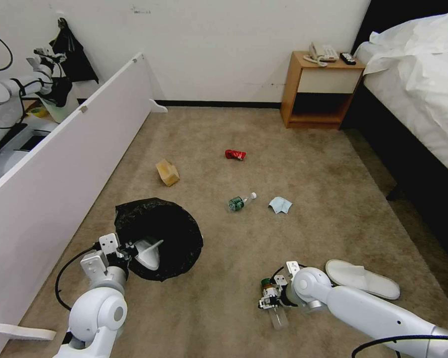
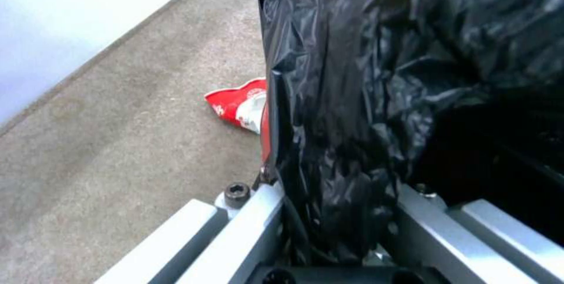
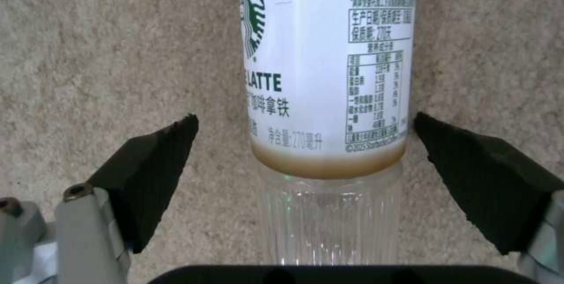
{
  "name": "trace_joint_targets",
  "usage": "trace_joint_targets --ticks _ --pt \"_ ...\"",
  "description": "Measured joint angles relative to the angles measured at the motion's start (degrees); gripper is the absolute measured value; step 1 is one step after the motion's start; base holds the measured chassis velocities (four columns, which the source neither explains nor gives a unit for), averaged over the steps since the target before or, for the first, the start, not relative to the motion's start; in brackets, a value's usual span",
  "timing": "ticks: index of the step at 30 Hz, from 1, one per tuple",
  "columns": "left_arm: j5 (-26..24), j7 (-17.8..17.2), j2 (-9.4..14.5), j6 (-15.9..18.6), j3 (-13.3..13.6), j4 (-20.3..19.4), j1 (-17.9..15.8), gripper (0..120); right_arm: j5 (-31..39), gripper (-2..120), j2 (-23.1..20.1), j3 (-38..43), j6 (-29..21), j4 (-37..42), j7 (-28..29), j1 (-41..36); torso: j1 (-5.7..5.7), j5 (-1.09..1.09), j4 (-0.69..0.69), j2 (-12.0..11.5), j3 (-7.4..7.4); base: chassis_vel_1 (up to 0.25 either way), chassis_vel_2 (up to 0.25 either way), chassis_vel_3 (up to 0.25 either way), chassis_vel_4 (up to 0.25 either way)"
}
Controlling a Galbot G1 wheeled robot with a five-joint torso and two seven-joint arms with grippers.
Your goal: Pick up the trash bin, then pick up the garbage from the floor and place it into the trash bin.
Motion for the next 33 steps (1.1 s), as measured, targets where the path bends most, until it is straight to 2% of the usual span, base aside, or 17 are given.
trace_joint_targets --ticks 6,8,12,13,17,28,33 --pt "-0.02 0.00 0.02 -0.07 0.02 0.01 0.02 0 -0.18 79 -0.15 0.18 -0.01 0.03 0.06 -0.03 0.00 -0.06 -0.03 0.00 -0.01 0.000 0.000 0.000 0.000" --pt "-0.09 0.02 0.08 -0.12 -0.03 -0.02 0.14 0 -0.36 68 -0.16 0.32 -0.05 -0.12 0.22 0.06 -0.01 -0.10 -0.05 0.01 -0.02 0.000 0.000 0.000 0.000" --pt "-0.13 0.06 0.14 -0.15 -0.12 -0.10 0.22 0 -0.40 60 -0.12 0.33 -0.06 -0.23 0.29 0.11 -0.01 -0.10 -0.06 0.01 -0.02 0.000 0.000 0.000 0.000" --pt "-0.16 0.09 0.18 -0.17 -0.21 -0.21 0.32 0 -0.43 52 0.01 0.34 -0.06 -0.42 0.35 0.13 -0.01 -0.11 -0.06 0.02 -0.02 0.000 0.000 0.000 0.000" --pt "-0.22 0.15 0.28 -0.20 -0.28 -0.37 0.45 0 -0.49 42 0.28 0.33 -0.06 -0.71 0.41 0.15 -0.01 -0.09 -0.04 0.03 -0.03 0.000 0.000 0.000 0.000" --pt "-0.47 0.20 0.56 -0.21 -0.08 -0.48 0.36 0 -0.53 39 0.71 0.26 -0.07 -1.25 0.42 0.25 -0.01 -0.05 -0.03 0.04 -0.02 0.000 0.000 0.000 0.000" --pt "-0.45 0.21 0.63 -0.22 0.38 -0.48 0.27 0 -0.63 39 0.25 0.40 0.06 -0.65 0.41 0.13 -0.01 0.05 0.01 0.00 0.02 0.000 0.000 0.000 0.000"
